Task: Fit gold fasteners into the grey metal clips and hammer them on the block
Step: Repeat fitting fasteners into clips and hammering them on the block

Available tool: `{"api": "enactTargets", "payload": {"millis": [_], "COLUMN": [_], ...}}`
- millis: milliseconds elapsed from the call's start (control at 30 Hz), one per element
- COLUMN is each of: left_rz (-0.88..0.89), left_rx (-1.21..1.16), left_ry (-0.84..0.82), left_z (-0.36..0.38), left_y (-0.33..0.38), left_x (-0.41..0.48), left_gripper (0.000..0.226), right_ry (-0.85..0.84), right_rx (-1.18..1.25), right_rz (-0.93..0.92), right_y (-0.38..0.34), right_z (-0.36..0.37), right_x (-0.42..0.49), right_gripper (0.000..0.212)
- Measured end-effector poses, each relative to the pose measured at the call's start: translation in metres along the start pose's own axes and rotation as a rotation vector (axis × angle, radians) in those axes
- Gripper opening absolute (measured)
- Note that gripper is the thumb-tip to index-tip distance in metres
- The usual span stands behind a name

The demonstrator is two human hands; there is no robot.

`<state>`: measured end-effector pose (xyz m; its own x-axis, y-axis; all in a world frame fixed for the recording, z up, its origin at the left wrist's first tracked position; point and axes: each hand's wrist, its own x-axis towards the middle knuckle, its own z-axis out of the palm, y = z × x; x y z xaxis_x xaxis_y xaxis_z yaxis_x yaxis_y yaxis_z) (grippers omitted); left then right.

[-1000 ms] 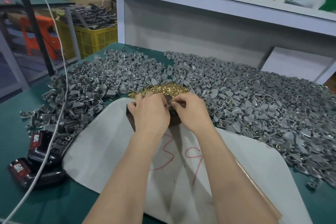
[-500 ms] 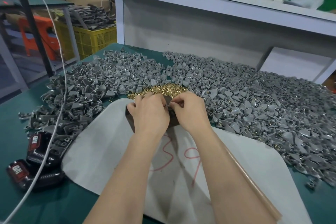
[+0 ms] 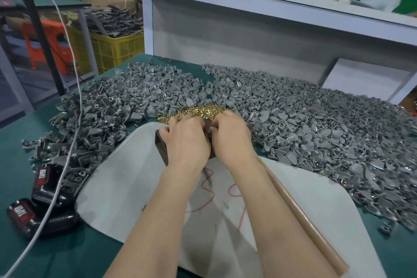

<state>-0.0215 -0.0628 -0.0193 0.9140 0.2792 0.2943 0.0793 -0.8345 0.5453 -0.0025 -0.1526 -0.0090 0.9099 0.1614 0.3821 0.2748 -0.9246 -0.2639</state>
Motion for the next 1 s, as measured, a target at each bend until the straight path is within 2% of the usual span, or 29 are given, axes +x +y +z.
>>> {"api": "enactTargets", "payload": {"millis": [400,667,867,933,1000], "left_rz": [0.024,0.009,-0.006,-0.007,-0.004], "left_rx": [0.025,-0.037,-0.022,-0.017,-0.017], "left_ry": [0.017,0.019,0.001,-0.01,-0.015], "left_z": [-0.001,0.001,-0.001,-0.003,-0.002], "left_y": [0.001,-0.001,-0.001,-0.001,-0.001], "left_x": [0.0,0.001,-0.001,-0.001,0.0], "left_gripper": [0.022,0.016,0.013,0.012,0.012], "right_ry": [-0.085,-0.108,-0.14,-0.116,-0.143], "right_rx": [-0.073,0.051,0.154,0.236,0.146], "right_rz": [-0.053,0.068,0.069,0.147,0.291], "right_y": [-0.009,-0.002,0.004,0.02,0.042], "right_z": [-0.009,-0.006,-0.011,-0.02,-0.028], "right_x": [0.004,0.006,0.004,0.0,-0.006], "right_gripper": [0.014,0.013,0.017,0.025,0.028]}}
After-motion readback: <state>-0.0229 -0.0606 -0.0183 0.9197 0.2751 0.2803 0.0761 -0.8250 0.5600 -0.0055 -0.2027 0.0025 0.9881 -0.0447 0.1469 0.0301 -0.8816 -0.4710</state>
